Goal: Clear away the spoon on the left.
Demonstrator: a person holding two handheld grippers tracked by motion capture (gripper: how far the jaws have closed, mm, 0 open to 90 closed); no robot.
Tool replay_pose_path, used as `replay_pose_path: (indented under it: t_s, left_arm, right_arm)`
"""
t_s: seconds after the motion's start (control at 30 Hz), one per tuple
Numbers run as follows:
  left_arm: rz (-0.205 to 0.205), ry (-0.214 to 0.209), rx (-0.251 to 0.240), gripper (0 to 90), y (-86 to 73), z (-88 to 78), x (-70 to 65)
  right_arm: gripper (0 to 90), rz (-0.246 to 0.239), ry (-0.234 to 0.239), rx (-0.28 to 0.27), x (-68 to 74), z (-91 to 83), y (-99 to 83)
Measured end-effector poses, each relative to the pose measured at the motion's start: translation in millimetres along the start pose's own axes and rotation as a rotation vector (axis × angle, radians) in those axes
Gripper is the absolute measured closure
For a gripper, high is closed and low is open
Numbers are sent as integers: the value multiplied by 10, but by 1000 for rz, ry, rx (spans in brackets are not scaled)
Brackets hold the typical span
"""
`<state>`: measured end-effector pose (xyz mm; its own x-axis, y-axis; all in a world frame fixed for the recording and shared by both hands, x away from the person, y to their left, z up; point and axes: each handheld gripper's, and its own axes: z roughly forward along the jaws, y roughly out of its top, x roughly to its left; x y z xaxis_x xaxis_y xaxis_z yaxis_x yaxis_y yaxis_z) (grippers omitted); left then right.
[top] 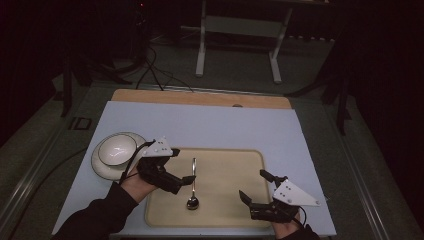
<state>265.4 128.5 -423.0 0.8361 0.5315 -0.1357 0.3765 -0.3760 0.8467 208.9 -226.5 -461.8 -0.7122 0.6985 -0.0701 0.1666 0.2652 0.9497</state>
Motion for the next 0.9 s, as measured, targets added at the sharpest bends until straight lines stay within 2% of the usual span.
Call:
replay_pose_path:
  t_s: [0.13,0.43,0.8,0.9]
  left_arm:
    - [-11,-2,-11,12,-63,-87,-28]
    - [11,25,-8,12,-197,-230,-91]
    - [9,48,-5,12,-409,-288,-132]
    - [21,45,-9,12,-467,-285,-156]
  right_arm:
    - [116,-1,-1,-1,2,-1,2]
    - [115,-2,0,-1,3,2,2]
    - [116,-4,-3,-2,6,6,2]
    - [116,-6,-2,0,9,9,1]
